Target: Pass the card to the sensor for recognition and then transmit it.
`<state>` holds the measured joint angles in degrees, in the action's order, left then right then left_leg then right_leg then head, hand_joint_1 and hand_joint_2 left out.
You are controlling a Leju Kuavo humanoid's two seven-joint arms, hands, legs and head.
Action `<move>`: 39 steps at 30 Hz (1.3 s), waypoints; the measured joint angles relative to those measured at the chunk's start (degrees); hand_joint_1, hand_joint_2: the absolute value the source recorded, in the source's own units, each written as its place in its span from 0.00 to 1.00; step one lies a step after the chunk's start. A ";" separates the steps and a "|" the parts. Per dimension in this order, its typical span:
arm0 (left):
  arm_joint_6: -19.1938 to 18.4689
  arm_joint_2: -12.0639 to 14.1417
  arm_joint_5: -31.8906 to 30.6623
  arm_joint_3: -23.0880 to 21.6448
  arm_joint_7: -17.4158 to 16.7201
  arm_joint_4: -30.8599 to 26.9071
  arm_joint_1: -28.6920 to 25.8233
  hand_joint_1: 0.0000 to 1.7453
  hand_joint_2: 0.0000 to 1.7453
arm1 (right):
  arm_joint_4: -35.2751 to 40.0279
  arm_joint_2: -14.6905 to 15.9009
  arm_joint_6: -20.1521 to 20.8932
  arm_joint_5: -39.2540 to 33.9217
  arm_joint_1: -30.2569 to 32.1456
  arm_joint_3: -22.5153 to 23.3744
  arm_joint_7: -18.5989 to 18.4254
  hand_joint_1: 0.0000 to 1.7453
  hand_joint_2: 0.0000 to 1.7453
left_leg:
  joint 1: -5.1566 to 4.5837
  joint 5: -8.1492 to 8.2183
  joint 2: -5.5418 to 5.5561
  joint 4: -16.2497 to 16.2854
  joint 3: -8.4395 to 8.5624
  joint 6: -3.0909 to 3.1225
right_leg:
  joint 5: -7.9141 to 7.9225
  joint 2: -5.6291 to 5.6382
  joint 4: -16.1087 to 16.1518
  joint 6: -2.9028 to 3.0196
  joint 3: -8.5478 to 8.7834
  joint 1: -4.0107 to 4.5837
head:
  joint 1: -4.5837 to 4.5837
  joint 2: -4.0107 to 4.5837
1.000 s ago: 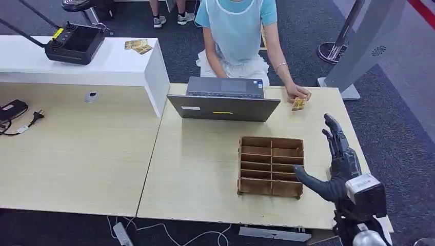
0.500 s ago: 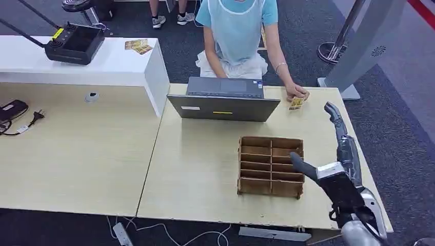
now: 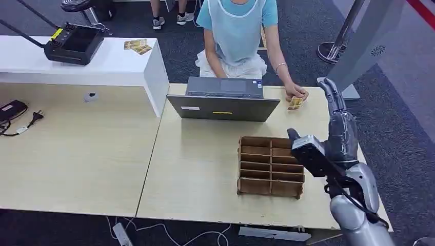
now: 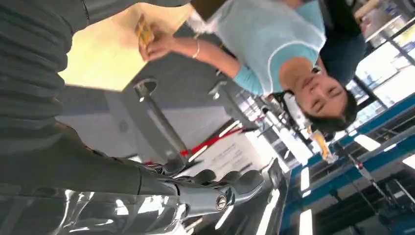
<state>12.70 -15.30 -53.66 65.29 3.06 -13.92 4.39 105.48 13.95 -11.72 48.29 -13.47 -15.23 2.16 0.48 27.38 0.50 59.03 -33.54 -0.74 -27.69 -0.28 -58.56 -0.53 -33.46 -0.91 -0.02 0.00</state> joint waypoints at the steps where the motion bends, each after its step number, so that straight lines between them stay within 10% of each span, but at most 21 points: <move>1: -0.22 0.02 -0.39 -0.02 -0.09 0.00 0.00 0.00 0.00 | -0.92 0.07 -0.04 1.77 -0.96 -0.09 -0.92 0.00 1.00 | 0.00 0.00 0.01 0.00 0.00 0.00 | 0.00 -0.01 0.00 0.00 0.00 0.00 | -0.02 0.00; 39: -2.10 0.15 -6.90 -3.45 -1.51 0.00 0.22 0.00 0.00 | -36.29 1.46 6.18 17.41 -30.37 -0.96 -12.72 0.00 1.00 | 0.00 -0.03 0.01 0.04 0.00 0.01 | 0.04 0.00 -0.02 0.01 0.00 0.00 | 0.00 0.00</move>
<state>10.60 -15.15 -60.56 61.83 1.55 -13.92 4.61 69.19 15.41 -5.53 65.70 -43.83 -16.20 -10.55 0.48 27.35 0.51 59.07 -33.53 -0.74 -27.65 -0.28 -58.58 -0.53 -33.46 -0.91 -0.02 0.00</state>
